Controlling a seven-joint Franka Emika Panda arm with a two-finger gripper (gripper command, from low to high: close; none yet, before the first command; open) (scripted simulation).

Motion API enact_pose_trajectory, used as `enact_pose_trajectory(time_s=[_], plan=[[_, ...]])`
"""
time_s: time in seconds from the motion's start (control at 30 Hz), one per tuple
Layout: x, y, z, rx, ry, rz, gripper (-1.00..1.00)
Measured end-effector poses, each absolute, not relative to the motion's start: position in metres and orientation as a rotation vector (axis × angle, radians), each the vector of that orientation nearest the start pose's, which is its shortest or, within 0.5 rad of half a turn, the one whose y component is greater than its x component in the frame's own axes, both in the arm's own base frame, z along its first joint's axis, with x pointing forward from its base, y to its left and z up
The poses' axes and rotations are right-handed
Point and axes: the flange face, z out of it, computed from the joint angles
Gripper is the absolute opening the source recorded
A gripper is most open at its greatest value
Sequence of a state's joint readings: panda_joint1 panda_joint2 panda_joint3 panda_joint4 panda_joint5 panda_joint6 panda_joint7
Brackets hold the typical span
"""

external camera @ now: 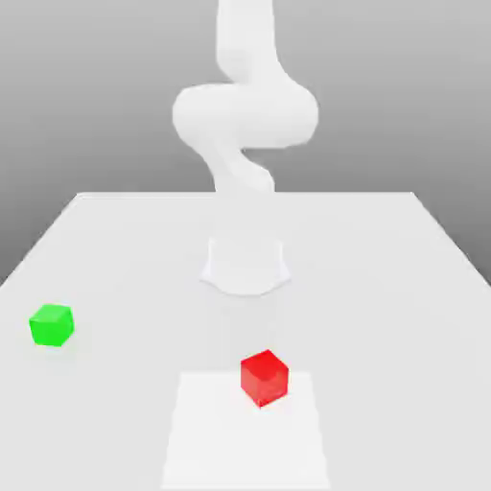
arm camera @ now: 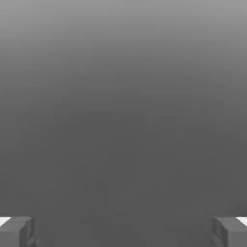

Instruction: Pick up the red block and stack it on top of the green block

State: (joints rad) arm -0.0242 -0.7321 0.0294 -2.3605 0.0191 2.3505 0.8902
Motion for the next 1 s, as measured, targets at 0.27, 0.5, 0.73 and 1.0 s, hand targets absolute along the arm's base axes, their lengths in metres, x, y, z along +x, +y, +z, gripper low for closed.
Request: enact_pose_trajectory(time_s=[0.27,0.5,0.73,1.0], plan=[[0.426,0.019,0.470,-2.317,1.654,-0.521,0.00],[0.402,0.024,0.317,-2.158,2.081,-0.223,0.00],[0.345,0.026,0.203,-1.977,2.434,-0.010,0.00],[0.341,0.027,0.146,-1.970,2.446,0.001,-1.00]])
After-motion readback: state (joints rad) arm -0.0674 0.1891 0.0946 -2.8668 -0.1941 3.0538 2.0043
